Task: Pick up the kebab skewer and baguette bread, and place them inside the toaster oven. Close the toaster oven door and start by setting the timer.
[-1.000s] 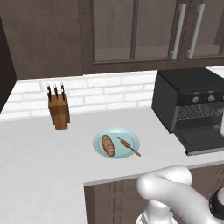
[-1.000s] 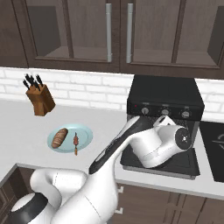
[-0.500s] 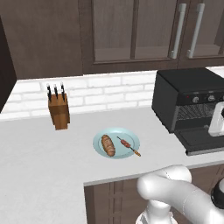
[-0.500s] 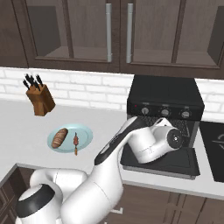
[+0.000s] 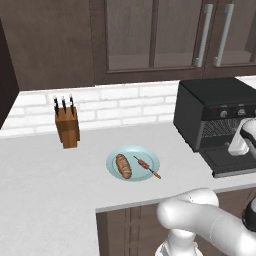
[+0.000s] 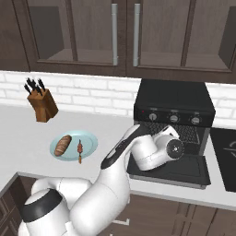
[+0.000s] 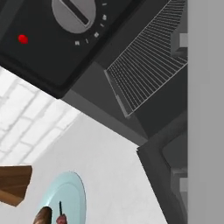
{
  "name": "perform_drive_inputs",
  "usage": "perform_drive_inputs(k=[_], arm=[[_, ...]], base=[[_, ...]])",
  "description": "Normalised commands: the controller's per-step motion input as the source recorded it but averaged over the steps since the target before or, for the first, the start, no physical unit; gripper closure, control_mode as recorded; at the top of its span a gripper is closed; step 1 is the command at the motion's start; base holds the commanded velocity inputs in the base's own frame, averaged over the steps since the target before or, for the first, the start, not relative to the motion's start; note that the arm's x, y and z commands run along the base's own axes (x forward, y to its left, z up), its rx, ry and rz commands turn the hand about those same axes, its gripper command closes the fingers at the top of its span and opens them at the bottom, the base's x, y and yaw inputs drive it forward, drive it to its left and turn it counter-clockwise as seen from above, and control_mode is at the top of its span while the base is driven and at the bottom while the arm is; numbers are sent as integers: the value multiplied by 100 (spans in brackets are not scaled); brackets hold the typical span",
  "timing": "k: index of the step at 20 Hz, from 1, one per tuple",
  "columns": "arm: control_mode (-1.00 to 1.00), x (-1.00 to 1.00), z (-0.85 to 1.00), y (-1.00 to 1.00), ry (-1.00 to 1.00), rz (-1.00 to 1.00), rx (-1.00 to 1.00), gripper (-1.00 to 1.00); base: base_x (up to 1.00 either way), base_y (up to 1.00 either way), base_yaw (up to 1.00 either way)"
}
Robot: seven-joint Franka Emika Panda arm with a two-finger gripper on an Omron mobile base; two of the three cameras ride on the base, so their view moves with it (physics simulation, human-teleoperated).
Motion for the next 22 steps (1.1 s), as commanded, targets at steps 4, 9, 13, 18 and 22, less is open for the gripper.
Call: perform_drive_inputs(k=[4, 9, 13, 18, 22], arm=[[-100, 3, -2, -25, -6, 0, 6, -100], [-100, 12, -1, -20, -6, 0, 5, -100], [-100, 19, -9, -13, 0, 0, 3, -100], [-100, 20, -20, -10, 0, 0, 2, -100], [-100, 25, -21, -4, 0, 0, 1, -100]], base=[[0, 0, 0], [0, 0, 0], [0, 0, 0], [0, 0, 0], [0, 0, 0]])
